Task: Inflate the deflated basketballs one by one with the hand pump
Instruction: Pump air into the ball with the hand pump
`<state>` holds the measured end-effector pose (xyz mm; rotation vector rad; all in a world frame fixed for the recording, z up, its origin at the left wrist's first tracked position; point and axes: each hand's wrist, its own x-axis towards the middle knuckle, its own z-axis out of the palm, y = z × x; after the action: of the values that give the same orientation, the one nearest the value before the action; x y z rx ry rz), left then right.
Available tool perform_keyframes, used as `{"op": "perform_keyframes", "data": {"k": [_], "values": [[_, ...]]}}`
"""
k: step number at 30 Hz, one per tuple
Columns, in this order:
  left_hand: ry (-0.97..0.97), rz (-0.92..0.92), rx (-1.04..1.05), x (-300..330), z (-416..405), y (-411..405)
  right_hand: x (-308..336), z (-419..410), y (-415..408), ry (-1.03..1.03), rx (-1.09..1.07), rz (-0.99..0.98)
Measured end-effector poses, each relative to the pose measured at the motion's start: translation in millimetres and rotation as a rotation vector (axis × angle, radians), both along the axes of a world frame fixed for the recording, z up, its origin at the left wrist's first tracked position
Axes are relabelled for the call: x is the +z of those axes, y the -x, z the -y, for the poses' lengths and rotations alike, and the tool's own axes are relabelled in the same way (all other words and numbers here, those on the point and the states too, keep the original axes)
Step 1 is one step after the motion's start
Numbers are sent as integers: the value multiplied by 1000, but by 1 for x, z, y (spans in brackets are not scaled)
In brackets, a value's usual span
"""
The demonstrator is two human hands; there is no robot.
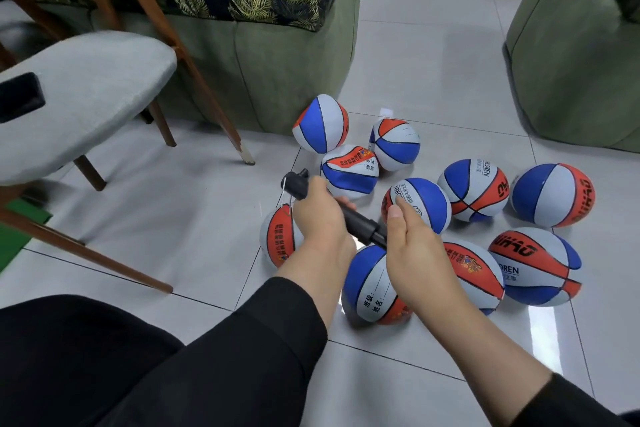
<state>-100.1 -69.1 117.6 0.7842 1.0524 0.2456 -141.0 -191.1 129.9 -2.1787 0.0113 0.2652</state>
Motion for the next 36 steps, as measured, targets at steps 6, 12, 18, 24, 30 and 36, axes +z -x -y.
{"op": "perform_keyframes", "data": {"k": [6,12,18,24,30,36], "values": [[78,-30,143,-7,-47,-11,4,27,-2,89,-14,5],[114,-32,124,-6,-28,-9,7,21,-4,92,-30,25],[58,-15,72,-9,8,-3,-2,3,-1,50,-24,37],[17,0,52,-11,18,4,-5,-4,3,20,-34,32],[71,-23,12,-9,13,4,3,-2,1,28,21,23],[111,-27,77,-6,-24,-2,4,19,5,92,19,11]]}}
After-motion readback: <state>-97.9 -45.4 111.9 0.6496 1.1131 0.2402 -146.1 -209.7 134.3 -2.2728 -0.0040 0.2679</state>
